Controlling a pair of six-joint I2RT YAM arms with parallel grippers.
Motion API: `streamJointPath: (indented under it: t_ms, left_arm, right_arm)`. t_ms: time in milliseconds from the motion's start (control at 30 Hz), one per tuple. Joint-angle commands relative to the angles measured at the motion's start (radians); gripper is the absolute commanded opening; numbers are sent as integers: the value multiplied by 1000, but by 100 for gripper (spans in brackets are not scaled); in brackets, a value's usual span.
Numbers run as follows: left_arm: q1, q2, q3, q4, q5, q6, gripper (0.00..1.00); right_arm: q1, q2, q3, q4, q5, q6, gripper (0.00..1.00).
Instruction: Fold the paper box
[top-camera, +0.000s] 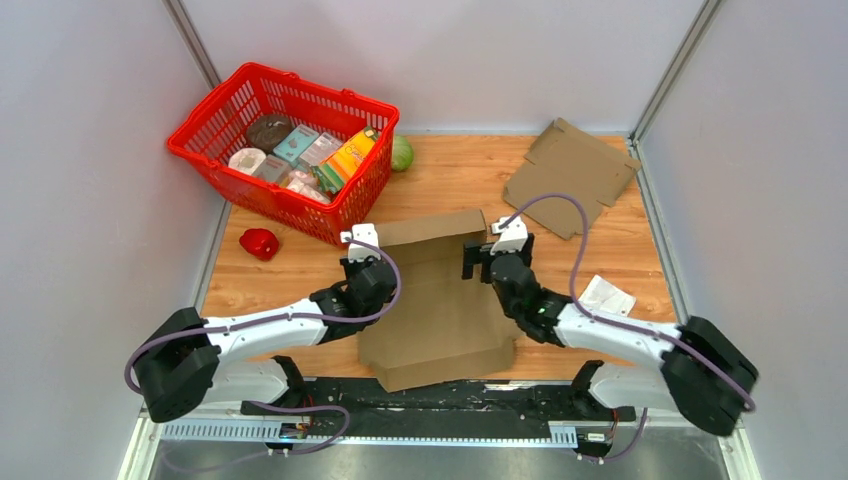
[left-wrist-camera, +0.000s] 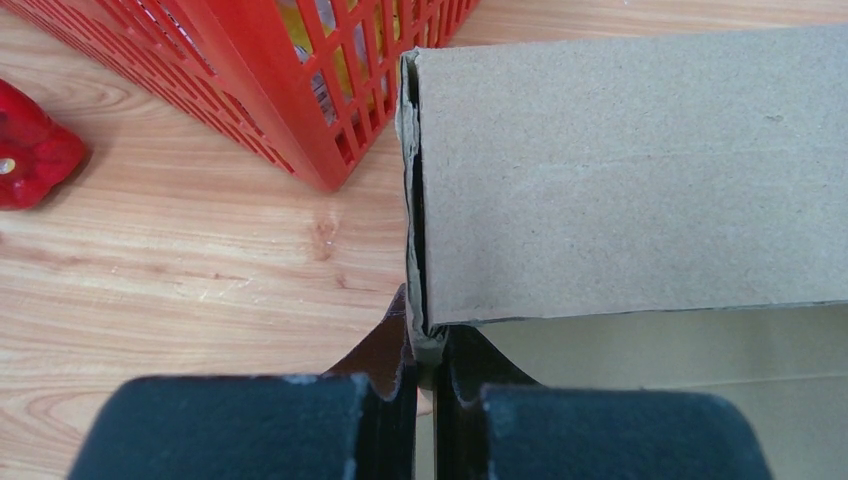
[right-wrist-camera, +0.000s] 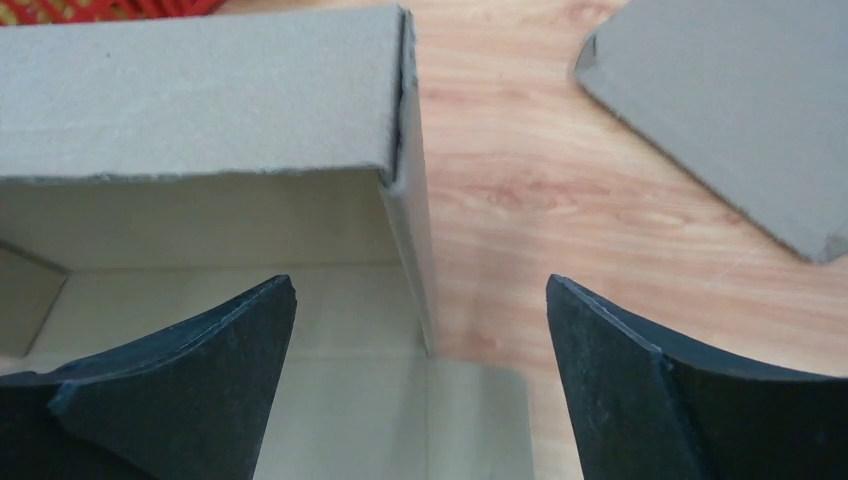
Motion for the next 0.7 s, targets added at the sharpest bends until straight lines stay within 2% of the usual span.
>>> streamJointPath:
  t_ms: [0,67,100,167,200,233,367,533,567,600,667]
  left_arm:
    - [-13,-19,-9,-107,80,-6,0]
    - [-12,-24,-12,-107,76,-6,0]
    - [-12,-22,-12,-109,76,-4,0]
    - [-12,-21,-9,-112,82,0,0]
    - [-12,-19,-8,-115,83,0,0]
    - [-12,-19,-5,-123,85,-3,0]
    - [-12,-15,5,-132,111,-12,0]
    - [-12,1,21,-150,123,-19,0]
    - [-12,2,23,-153,129,-19,0]
    - [-12,2,23,-155,135,-19,0]
    - [-12,1,21,-155,155,-9,0]
  right_arm:
    - [-55,-219,41,-667,-370,258,100]
    - [-93,-283,29,-742,-472,341,100]
    - [-122,-314,19,-765,-592,367,100]
    - [-254,-379,-15,-791,-696,442,100]
    - [-306,-391,-27,-806,-800,454,100]
    - [-401,-409,-40,-807,-842,456,100]
    - [-552,-353,-93,-793,-1015,424,99]
    - [-653,-192,-156,-595,-1224,385,89]
    - [-655,-154,-167,-551,-1248,402,85]
    - [-656,-134,-172,-476,-1324,407,77]
    - [-652,-109,-172,-403,-1353,433,70]
